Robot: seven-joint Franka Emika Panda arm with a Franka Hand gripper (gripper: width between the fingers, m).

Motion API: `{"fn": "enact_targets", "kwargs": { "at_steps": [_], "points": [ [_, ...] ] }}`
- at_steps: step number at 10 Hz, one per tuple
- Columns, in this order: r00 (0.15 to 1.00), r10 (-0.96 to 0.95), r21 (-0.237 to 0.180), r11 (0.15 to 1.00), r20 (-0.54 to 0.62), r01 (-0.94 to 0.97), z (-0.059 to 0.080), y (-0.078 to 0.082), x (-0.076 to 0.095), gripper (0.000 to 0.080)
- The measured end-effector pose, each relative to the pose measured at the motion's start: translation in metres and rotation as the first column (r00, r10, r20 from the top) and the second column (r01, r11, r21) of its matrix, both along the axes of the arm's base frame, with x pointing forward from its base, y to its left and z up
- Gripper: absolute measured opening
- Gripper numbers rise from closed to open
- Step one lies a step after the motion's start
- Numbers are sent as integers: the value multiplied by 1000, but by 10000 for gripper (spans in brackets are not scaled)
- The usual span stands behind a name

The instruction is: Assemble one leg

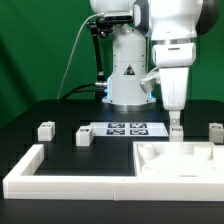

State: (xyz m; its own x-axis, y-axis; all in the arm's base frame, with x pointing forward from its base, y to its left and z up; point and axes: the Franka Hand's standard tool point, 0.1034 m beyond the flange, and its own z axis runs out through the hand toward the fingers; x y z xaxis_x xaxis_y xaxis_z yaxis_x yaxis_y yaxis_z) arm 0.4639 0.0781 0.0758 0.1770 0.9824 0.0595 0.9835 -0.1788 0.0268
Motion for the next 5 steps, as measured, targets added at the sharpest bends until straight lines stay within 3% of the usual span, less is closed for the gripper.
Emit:
{"fn": "enact_targets", "kwargs": {
  "at_steps": [2,5],
  "points": [
    [999,-41,3,999,-10,41,-4,-2,-2,649],
    [951,-309,11,951,-26,309,-4,-1,-2,649]
  ]
}}
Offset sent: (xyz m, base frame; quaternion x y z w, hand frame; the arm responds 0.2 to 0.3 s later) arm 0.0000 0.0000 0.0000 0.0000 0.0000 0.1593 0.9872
